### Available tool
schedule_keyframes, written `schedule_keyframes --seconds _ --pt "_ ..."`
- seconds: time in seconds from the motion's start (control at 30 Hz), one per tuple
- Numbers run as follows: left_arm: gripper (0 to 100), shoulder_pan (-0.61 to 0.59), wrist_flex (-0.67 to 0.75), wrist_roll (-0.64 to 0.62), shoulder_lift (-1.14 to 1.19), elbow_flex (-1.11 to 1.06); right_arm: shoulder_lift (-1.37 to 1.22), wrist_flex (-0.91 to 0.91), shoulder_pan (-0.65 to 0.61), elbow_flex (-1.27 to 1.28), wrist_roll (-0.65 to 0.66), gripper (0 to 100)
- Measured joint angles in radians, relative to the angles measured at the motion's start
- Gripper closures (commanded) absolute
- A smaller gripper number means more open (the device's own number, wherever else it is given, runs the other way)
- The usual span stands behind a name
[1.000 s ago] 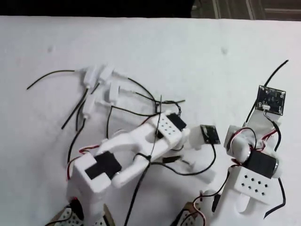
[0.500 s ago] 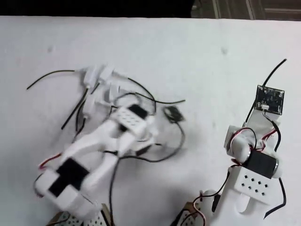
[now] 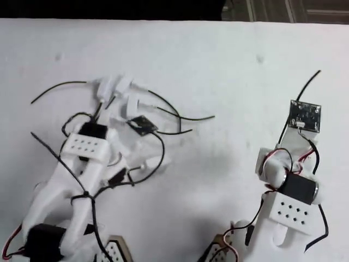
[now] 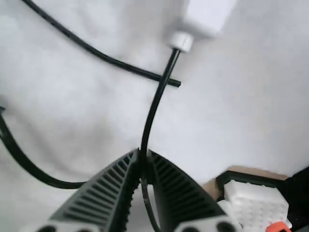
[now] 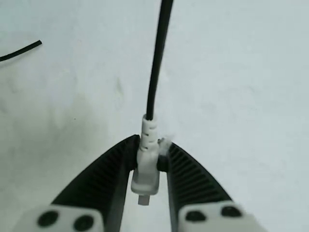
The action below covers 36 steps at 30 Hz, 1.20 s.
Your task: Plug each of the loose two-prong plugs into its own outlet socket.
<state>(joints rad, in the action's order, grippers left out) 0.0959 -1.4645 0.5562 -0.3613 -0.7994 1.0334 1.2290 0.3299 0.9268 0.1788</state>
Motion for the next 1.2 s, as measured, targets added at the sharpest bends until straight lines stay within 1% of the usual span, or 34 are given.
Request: schedule_keyframes --seconds 0.07,0.1,0.23,0.3,0.5,0.7,0.77,0.93,1.07,1.13,1.2 --pt "96 -0.023 -0.002 0.031 -0.003 -0.005 0.0 0.0 -0.003 0.0 0.0 98.1" --pt "93 -0.031 -0.002 0.037 -0.003 -0.005 0.0 0.0 -0.003 0.0 0.0 98.1" --pt "77 -0.048 -0.002 0.044 -0.006 -0.005 0.0 0.0 -0.003 0.0 0.0 98.1" --pt "74 -0.057 0.005 0.044 -0.011 -0.005 0.0 0.0 -0.003 0.0 0.0 98.1" --pt "74 -0.048 0.143 -0.017 -0.012 -0.005 0.0 0.0 -0.003 0.0 0.0 98.1" --pt "74 0.055 0.235 -0.031 -0.012 0.014 0.0 0.0 -0.003 0.0 0.0 98.1" --pt "74 0.084 0.281 -0.058 -0.012 0.014 0.0 0.0 -0.003 0.0 0.0 98.1" --pt "74 0.1 0.437 -0.077 -0.008 0.014 0.0 0.0 -0.011 0.0 0.0 98.1" --pt "74 0.103 0.542 -0.077 0.089 0.018 0.0 0.0 -0.044 0.0 0.0 98.1" --pt "74 0.092 0.582 -0.077 0.158 0.055 0.0 0.0 -0.049 0.0 0.0 98.1" --pt "74 0.068 0.578 -0.077 0.264 0.121 0.0 0.0 -0.049 0.0 0.0 98.1"
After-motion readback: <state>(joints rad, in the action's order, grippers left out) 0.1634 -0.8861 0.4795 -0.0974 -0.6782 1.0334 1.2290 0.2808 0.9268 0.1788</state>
